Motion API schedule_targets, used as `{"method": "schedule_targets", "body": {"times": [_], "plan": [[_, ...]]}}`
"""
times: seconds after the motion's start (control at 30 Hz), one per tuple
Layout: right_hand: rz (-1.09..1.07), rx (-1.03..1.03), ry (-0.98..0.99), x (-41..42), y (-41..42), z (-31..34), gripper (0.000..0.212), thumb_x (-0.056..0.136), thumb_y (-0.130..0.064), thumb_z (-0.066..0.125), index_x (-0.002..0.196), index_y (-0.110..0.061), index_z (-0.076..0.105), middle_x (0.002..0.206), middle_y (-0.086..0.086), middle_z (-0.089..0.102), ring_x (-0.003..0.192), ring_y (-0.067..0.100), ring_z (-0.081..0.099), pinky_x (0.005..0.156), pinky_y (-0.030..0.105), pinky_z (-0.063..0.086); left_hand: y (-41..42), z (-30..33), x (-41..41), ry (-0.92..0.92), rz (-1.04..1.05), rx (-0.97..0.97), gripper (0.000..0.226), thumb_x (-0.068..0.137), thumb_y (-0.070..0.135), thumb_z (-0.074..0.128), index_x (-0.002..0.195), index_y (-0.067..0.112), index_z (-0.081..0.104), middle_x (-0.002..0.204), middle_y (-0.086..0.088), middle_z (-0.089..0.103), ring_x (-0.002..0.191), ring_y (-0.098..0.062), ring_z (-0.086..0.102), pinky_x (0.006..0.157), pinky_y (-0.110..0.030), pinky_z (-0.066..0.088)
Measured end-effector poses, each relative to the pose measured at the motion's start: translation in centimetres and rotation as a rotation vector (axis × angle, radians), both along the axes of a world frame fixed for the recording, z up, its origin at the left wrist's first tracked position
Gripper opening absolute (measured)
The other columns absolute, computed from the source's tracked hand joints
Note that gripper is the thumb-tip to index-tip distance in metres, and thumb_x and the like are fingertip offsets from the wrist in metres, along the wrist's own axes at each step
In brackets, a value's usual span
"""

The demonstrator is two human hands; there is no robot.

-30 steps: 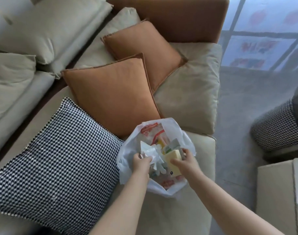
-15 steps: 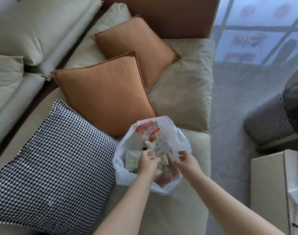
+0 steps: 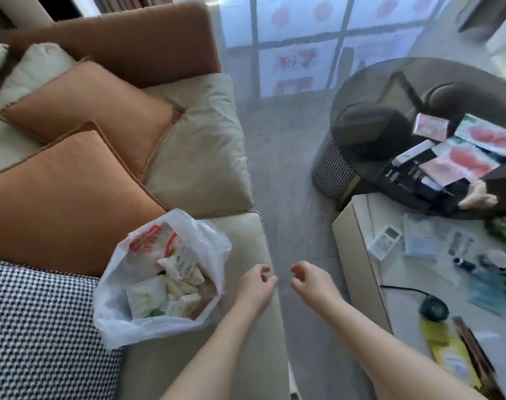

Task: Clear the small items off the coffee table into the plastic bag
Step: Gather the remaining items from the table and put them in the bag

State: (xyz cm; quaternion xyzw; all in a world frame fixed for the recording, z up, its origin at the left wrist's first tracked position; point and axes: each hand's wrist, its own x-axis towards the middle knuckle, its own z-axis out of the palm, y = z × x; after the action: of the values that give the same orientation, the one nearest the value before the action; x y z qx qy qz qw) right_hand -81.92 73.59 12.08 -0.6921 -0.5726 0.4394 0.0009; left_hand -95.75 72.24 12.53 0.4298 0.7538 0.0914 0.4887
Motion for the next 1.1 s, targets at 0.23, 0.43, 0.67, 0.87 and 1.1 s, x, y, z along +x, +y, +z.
{"method": "schedule_targets", "body": {"times": [0.23, 0.43, 0.67, 0.87, 1.1], "plan": [[-0.058, -0.006, -0.139, 12.1, -4.9, -1.0, 0.032, 0.091, -0.032, 0.05, 0.12, -0.023, 0.058, 0.123, 0.001, 0.061, 0.118, 0.023, 0.054, 0.093, 0.032, 0.042, -1.9, -0.7, 11.2, 0.072, -0.245, -0.029, 0.033, 0.091, 0.032, 0.056, 0.119, 0.016, 0.061, 0.117, -0.003, 0.066, 0.11, -0.017, 0.059, 0.086, -0.02, 0.04], [-0.205, -0.024, -0.157, 23.6, -10.0, -1.9, 0.029, 0.092, -0.03, 0.049, 0.118, -0.021, 0.059, 0.123, 0.003, 0.061, 0.118, 0.023, 0.053, 0.095, 0.031, 0.042, -5.1, -1.6, 21.2, 0.095, -0.376, -0.044, 0.029, 0.088, 0.04, 0.058, 0.11, 0.022, 0.064, 0.108, 0.001, 0.068, 0.103, -0.018, 0.062, 0.088, -0.033, 0.051], [-0.356, -0.037, -0.129, 35.0, -14.7, -2.4, 0.028, 0.092, -0.027, 0.046, 0.116, -0.019, 0.06, 0.119, 0.004, 0.062, 0.111, 0.025, 0.056, 0.093, 0.035, 0.046, -8.4, -2.2, 31.9, 0.112, -0.531, -0.051, 0.03, 0.09, 0.042, 0.052, 0.114, 0.026, 0.061, 0.113, 0.008, 0.065, 0.105, -0.01, 0.059, 0.084, -0.026, 0.047], [-0.461, -0.07, -0.097, 41.7, -17.2, -4.6, 0.028, 0.094, -0.025, 0.048, 0.119, -0.016, 0.058, 0.121, 0.005, 0.062, 0.111, 0.025, 0.056, 0.092, 0.035, 0.046, -9.7, -4.2, 38.1, 0.117, -0.548, -0.068, 0.032, 0.091, 0.04, 0.05, 0.116, 0.024, 0.061, 0.112, 0.006, 0.065, 0.099, -0.011, 0.06, 0.082, -0.026, 0.048], [-0.541, -0.109, -0.045, 45.3, -18.3, -9.3, 0.031, 0.095, -0.022, 0.048, 0.125, -0.015, 0.053, 0.122, 0.005, 0.06, 0.108, 0.021, 0.057, 0.089, 0.032, 0.049, -8.1, -9.3, 41.5, 0.165, -0.523, -0.104, 0.038, 0.093, 0.033, 0.05, 0.129, 0.019, 0.052, 0.122, -0.002, 0.061, 0.109, -0.018, 0.058, 0.081, -0.025, 0.044]]}}
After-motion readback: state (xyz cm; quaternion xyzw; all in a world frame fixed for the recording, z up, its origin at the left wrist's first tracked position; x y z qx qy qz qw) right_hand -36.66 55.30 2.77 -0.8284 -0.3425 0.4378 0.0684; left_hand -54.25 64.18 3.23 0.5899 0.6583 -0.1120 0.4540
